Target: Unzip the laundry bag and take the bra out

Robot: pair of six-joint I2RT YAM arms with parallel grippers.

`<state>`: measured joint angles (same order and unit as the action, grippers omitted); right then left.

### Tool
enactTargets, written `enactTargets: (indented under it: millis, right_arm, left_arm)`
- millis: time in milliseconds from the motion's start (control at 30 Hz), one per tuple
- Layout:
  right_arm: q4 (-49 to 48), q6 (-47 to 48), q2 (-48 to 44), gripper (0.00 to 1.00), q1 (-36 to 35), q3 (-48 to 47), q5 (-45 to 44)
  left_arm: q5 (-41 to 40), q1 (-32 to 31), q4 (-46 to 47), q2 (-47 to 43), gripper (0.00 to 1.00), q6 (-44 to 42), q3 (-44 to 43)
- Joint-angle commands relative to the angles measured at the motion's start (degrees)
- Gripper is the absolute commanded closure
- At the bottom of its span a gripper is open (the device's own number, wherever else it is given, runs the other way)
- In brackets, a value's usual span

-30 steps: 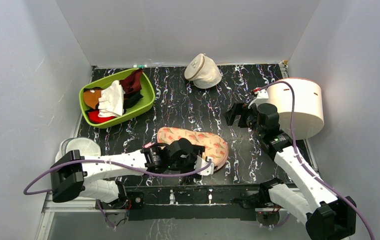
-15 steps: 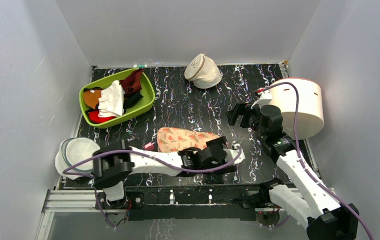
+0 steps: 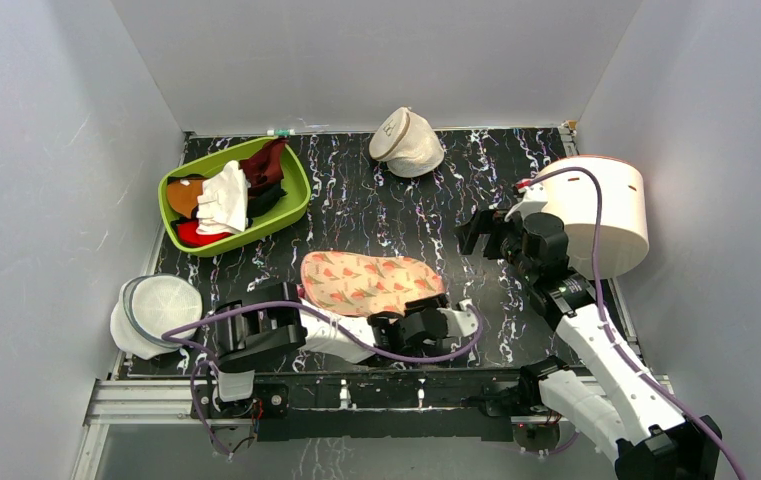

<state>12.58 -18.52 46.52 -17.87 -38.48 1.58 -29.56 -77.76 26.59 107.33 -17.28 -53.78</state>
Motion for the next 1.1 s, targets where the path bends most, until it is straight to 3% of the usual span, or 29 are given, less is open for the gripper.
enactTargets:
  millis: [0,133,300,533,733,1067]
  right_arm:
    - [-1.07,-0.15,0.99,0.10,0.29,-1.05,0.50]
    - [-2.08,1.44,3.56,0.12,0.29,-0.68,5.91]
    - [-9.16,2.56,5.74,0.15,0.29,3.22,19.18]
    - [-30.90,-1.33,9.76,0.32,-0.08,13.52,39.71]
    - [-38.48,-1.58,14.69,0.43,-1.60,16.48,47.93]
    - [-40.81,2.68,17.68,0.50,-11.22,16.54,46.57]
  left_arm:
    - [-0.97,-0.17,1.87,-5.16,0.64,1.17,5.30]
    - [2.57,-0.04,2.29,-11.33,0.82,2.32,10.14]
    - [6.71,0.05,6.87,-22.49,1.00,1.05,18.67]
    - [12.46,0.43,10.52,-35.30,1.00,-2.64,29.95]
    - [12.80,0.46,9.99,-46.13,1.00,-1.96,36.80]
    - [13.36,0.48,2.12,-62.38,1.00,-3.96,40.78]
